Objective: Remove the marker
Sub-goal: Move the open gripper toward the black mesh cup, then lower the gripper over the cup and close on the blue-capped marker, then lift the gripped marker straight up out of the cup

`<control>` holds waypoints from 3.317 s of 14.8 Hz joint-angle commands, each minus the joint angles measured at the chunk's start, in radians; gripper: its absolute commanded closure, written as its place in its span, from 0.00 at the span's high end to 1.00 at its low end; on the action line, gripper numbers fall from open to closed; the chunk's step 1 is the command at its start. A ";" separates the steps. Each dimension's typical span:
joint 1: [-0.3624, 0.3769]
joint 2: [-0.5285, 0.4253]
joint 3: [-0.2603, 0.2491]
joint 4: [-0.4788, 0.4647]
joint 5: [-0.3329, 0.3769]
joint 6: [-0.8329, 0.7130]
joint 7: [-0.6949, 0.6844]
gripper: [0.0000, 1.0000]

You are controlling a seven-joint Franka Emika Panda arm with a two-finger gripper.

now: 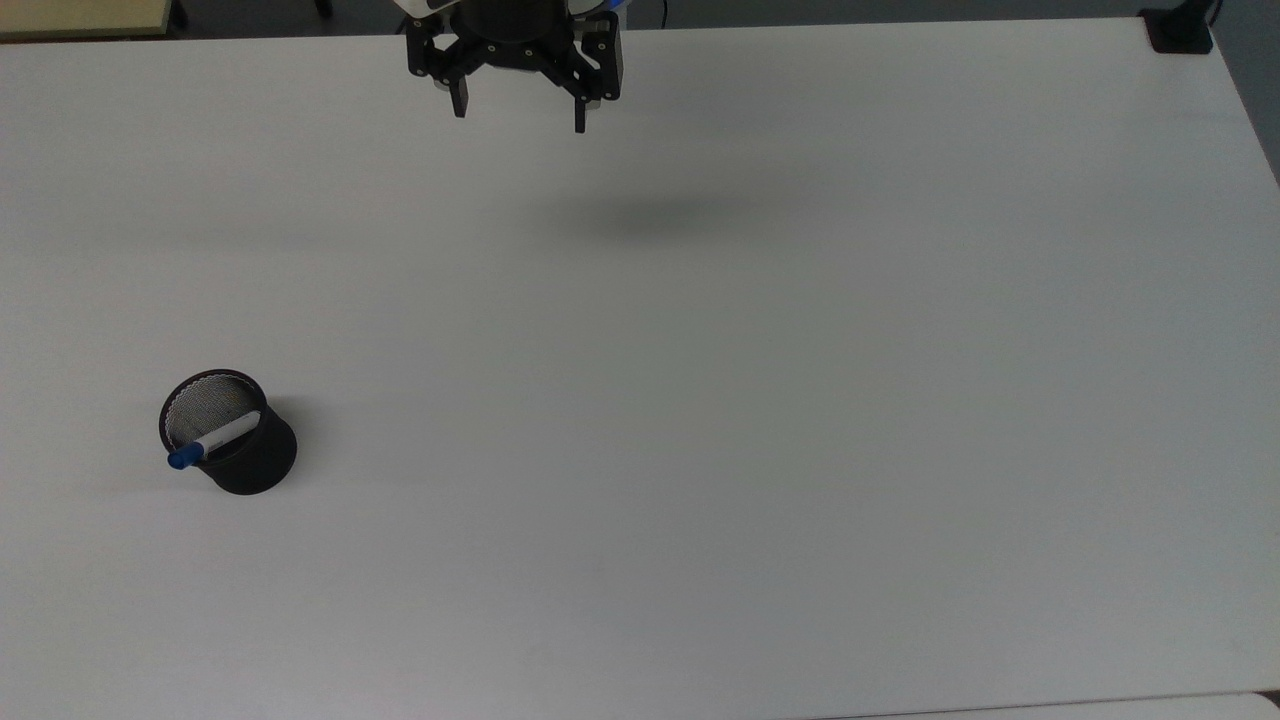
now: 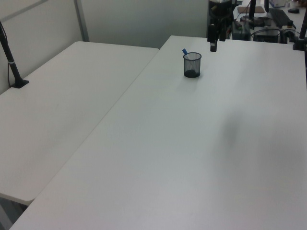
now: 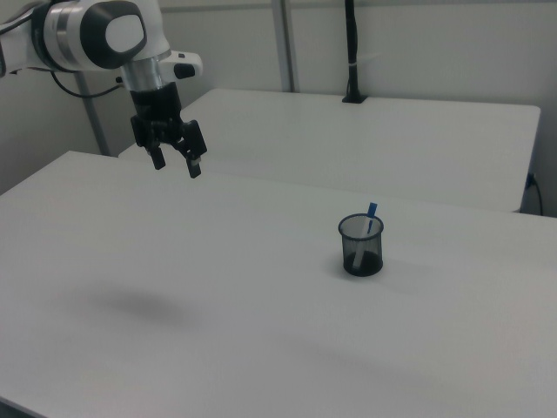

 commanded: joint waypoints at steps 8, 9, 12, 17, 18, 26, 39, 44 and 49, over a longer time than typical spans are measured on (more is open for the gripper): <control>-0.184 0.060 -0.007 0.017 0.001 0.236 -0.014 1.00; -0.204 0.086 -0.015 0.015 0.001 0.308 -0.014 1.00; -0.244 0.155 -0.029 0.015 0.000 0.461 -0.007 1.00; -0.278 0.231 -0.030 0.015 0.001 0.690 0.001 0.93; -0.284 0.249 -0.029 0.015 0.000 0.724 0.001 0.93; -0.316 0.405 -0.036 0.017 -0.035 1.024 0.001 0.79; -0.333 0.525 -0.041 0.064 -0.068 1.203 -0.001 0.52; -0.331 0.538 -0.041 0.069 -0.068 1.218 -0.001 0.22; -0.333 0.535 -0.041 0.068 -0.066 1.232 -0.002 0.16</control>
